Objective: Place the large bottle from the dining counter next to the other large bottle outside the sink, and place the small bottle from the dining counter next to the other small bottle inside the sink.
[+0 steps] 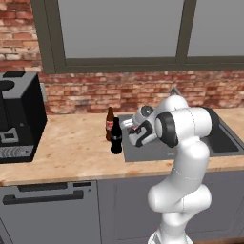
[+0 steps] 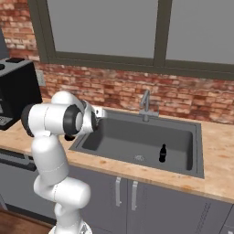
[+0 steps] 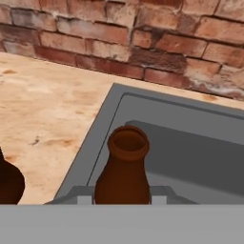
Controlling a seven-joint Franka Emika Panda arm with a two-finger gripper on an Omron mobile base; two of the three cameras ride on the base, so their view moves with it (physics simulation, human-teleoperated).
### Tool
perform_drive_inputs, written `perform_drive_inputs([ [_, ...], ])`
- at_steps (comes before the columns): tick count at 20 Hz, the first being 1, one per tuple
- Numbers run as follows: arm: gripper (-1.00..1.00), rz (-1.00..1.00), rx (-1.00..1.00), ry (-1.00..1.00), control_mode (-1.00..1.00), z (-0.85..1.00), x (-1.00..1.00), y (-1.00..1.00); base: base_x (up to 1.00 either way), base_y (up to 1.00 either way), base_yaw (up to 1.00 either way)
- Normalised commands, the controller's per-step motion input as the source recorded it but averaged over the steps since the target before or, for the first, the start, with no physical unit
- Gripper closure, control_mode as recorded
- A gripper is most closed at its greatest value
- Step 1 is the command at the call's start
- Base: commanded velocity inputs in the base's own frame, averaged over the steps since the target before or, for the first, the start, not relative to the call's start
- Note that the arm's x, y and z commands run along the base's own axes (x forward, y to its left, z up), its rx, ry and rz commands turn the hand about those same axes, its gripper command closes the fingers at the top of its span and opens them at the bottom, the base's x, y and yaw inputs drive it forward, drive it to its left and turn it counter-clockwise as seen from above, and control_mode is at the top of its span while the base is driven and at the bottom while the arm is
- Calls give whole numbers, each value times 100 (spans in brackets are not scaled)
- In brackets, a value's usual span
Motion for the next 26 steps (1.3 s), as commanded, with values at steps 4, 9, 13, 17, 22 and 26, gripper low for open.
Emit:
perform_drive_inputs([
  [4,100,6,0,0,-100,-1,0,-10,0,0,0],
  [9,100,6,0,0,-100,0,0,-25,0,0,0],
  [13,100,4,0,0,-100,0,0,-39,0,0,0],
  [17,100,3,0,0,-100,0,5,-47,0,0,0],
  [22,100,3,0,0,-100,0,18,-47,0,0,0],
  [26,100,3,1,0,-100,0,31,-41,0,0,0],
])
